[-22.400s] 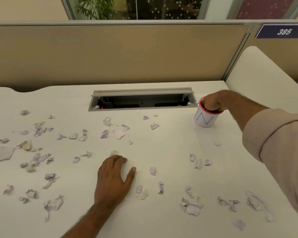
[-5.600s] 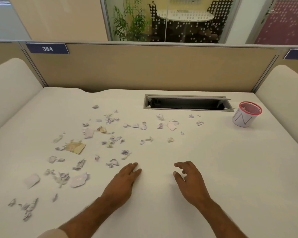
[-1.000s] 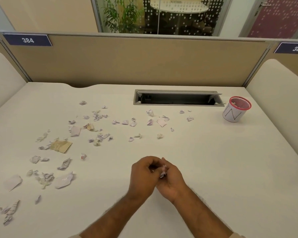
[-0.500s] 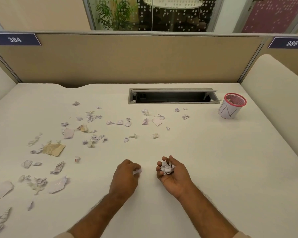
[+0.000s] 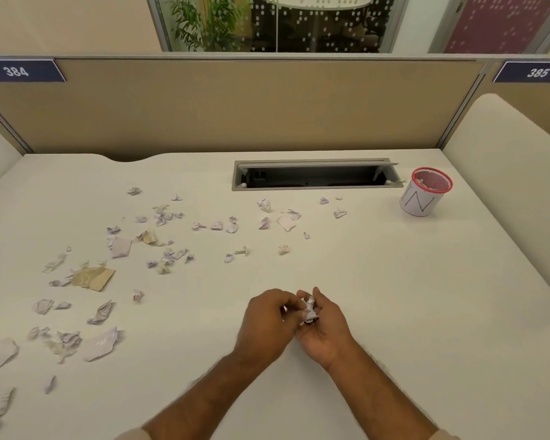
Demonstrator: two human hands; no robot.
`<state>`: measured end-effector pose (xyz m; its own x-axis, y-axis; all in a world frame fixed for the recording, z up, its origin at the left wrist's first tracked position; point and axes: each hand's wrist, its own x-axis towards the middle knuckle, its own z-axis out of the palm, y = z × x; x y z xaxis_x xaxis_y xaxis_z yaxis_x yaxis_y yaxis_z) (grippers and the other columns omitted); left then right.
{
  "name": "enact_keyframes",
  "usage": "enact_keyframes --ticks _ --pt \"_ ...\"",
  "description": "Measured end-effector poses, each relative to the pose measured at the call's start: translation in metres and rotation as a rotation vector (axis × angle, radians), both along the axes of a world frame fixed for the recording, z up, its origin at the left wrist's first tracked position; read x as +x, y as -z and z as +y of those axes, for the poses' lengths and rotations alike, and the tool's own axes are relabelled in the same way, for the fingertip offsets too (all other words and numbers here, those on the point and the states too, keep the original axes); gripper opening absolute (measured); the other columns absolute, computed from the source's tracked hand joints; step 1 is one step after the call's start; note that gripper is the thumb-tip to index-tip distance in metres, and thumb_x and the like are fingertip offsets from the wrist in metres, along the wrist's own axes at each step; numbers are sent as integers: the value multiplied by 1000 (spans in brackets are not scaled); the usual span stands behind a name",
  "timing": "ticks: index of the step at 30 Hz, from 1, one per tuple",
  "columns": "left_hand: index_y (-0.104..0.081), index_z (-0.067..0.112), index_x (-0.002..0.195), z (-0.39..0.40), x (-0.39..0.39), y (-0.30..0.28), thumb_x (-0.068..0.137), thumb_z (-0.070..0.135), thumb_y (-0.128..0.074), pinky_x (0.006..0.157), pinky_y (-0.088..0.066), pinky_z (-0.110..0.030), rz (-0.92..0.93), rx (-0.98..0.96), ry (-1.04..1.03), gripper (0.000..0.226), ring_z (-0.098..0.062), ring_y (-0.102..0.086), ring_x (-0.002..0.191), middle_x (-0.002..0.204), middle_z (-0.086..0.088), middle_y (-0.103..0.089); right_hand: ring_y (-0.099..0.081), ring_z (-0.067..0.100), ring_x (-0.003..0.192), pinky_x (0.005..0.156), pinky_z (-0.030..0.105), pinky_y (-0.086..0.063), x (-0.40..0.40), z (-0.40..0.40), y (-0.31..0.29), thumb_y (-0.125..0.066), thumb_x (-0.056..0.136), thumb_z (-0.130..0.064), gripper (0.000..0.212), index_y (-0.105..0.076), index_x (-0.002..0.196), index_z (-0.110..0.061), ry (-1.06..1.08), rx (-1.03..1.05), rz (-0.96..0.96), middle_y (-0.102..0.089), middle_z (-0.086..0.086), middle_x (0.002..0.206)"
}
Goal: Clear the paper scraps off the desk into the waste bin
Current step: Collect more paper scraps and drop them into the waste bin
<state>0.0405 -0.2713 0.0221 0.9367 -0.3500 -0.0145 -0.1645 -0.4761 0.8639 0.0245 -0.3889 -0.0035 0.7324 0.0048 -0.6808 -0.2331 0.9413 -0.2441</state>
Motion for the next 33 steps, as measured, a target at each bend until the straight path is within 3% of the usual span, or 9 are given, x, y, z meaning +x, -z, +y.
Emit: enact_keyframes --ticks 4,7,10,15,19,21,24,29,33 --pt "-68 36 81 -8 1 7 71 30 -84 66 -43 -10 -17 -9 -26 20 1 -58 77 81 18 -66 -63 25 67 65 36 -57 1 -5 -1 -48 98 -31 35 -60 81 -3 28 -7 3 -64 12 66" --pt "-64 36 83 -3 14 14 78 36 -77 70 -40 -9 -181 44 -72 14 -1 -55 80 84 21 -62 -56 20 55 47 23 -46 2 -16 -3 -45 98 -29 33 -58 80 -5 12 -49 15 -62 13 67" --pt "-67 27 93 8 38 30 86 37 -69 81 -40 -17 -371 229 -111 12 -4 -55 91 95 15 -63 -53 22 57 42 19 -40 3 -30 -5 -43 98 -29 34 -59 79 -5 19 -70 34 -60 14 67" --pt "-64 13 117 32 53 63 93 38 -54 102 -42 -33 -361 466 -93 36 -22 -54 118 123 0 -60 -50 21 59 41 17 -39 12 -60 -15 -42 98 -25 31 -57 79 -6 45 -115 22 -57 12 71" --pt "-44 17 143 30 53 72 96 49 -33 121 -18 -36 -337 582 -29 58 -19 -28 145 153 0 -38 -48 20 63 42 16 -38 32 -100 -33 -41 97 -25 29 -55 77 -8 50 -195 -32 -54 10 74" --pt "-28 19 152 31 56 75 97 54 -27 123 -7 -33 -312 620 -2 66 -13 -12 150 161 3 -20 -47 18 63 46 16 -37 45 -128 -46 -40 97 -26 29 -54 77 -10 58 -255 -67 -52 8 75" --pt "-11 19 156 31 57 78 94 61 -15 123 -3 -33 -302 666 43 75 -10 4 150 163 6 -2 -48 18 65 56 19 -32 67 -172 -67 -40 97 -30 30 -54 77 -12 78 -350 -122 -52 8 77" --pt "2 21 155 30 60 80 92 65 -6 123 1 -32 -307 742 52 78 -8 12 149 163 8 8 -49 18 68 49 15 -39 108 -242 -99 -42 96 -26 27 -55 76 -13 26 -544 -161 -52 7 75" --pt "1 20 155 30 60 79 92 65 -6 123 0 -32 -315 755 53 78 -8 11 149 163 7 6 -47 17 64 54 19 -34 135 -288 -115 -45 96 -25 27 -52 74 -11 163 -600 -105 -49 5 73"
